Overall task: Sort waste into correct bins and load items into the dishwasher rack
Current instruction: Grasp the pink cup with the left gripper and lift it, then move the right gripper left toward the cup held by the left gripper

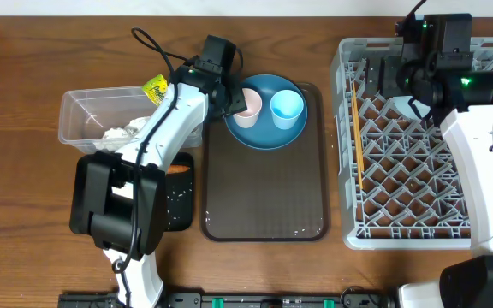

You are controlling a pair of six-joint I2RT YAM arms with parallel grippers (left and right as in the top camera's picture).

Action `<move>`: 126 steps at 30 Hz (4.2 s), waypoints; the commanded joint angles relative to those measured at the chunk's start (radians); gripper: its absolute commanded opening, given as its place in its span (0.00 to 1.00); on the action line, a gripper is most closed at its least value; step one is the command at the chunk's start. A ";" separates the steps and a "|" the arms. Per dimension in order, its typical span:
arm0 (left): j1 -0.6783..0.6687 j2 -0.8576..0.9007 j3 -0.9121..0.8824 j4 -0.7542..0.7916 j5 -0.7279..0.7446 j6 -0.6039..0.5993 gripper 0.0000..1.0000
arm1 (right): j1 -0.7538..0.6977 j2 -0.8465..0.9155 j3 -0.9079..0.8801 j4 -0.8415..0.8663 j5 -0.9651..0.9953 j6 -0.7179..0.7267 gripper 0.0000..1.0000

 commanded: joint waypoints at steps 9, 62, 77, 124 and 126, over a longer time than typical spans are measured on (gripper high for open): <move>-0.029 0.032 0.003 0.013 -0.069 0.007 0.42 | 0.003 0.003 0.000 -0.001 -0.004 -0.002 0.99; 0.096 -0.450 0.005 -0.150 0.245 0.102 0.06 | 0.004 0.003 0.000 -0.001 -0.004 -0.002 0.99; 0.187 -0.488 0.005 -0.239 1.116 0.288 0.06 | 0.002 0.003 0.000 -0.001 -0.005 -0.002 0.99; 0.104 -0.489 0.005 -0.359 1.377 0.340 0.06 | 0.064 -0.197 -0.001 -0.855 -1.485 -1.091 0.99; 0.091 -0.489 0.005 -0.359 1.376 0.340 0.06 | 0.068 -0.197 -0.001 -0.853 -1.486 -1.091 0.99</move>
